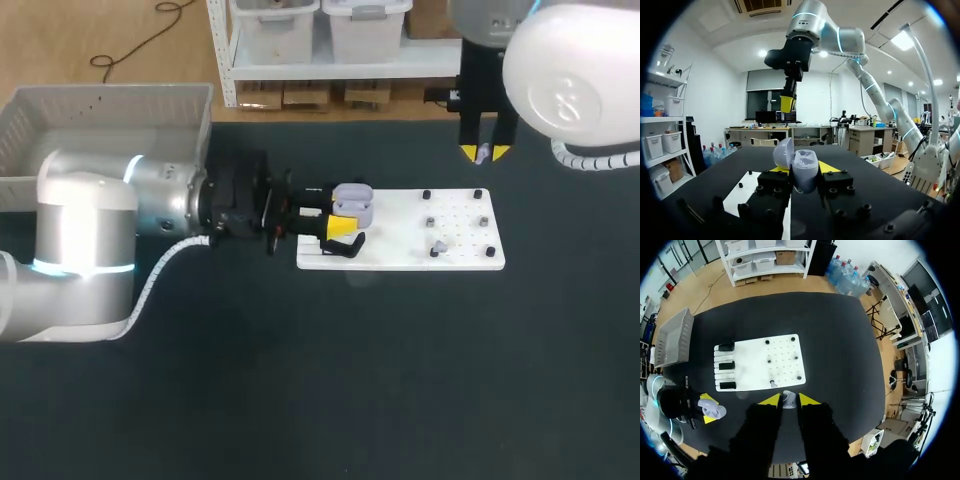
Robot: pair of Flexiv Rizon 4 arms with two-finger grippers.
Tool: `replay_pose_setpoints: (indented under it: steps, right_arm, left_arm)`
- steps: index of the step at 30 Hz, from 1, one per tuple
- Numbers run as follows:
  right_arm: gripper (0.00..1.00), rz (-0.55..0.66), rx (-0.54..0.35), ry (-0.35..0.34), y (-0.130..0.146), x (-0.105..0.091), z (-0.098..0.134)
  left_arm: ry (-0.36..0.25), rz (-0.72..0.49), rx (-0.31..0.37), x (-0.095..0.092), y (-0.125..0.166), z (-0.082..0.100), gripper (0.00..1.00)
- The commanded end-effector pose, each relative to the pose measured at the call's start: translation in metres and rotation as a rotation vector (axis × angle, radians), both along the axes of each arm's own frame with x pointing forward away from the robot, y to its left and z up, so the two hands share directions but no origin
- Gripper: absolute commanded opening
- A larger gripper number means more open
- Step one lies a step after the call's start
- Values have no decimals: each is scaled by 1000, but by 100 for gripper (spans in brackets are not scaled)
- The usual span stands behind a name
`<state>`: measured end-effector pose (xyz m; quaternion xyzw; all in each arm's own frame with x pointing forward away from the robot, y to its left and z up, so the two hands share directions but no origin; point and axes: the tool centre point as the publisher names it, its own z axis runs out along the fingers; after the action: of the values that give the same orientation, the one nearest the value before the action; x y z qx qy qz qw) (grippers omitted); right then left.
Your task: Pick up each earbud case from the left stands, insert the matching earbuds, close the lid, and place the case in the box.
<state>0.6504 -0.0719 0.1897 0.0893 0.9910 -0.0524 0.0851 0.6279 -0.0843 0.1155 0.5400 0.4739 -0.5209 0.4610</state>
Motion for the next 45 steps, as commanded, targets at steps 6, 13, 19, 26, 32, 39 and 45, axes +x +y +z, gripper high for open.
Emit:
replay_pose_setpoints:
  steps: [6, 13, 19, 26, 32, 39, 45]
  right_arm:
    - [0, 13, 38, -24, 16, -9, 18]
    - [0, -52, -34, -29, 62, -27, 43]
    - [0, -216, -85, 47, 80, -34, 37]
    - [0, -296, -128, 44, 95, -32, 26]
    - [0, -302, -126, 58, 106, -26, 13]
    - [0, -302, -126, 58, 106, -26, 13]
    - [0, -302, -126, 58, 106, -26, 13]
  left_arm:
    - [-11, -8, 3, 5, -4, -1, 0]
    - [-11, -8, 3, 5, -4, -1, 0]
    - [-11, -8, 3, 5, -4, -1, 0]
    - [-11, -8, 3, 5, -4, -1, 0]
    - [-11, -8, 3, 5, -4, -1, 0]
    - [-11, -8, 3, 5, -4, -1, 0]
    - [-11, -8, 3, 5, -4, -1, 0]
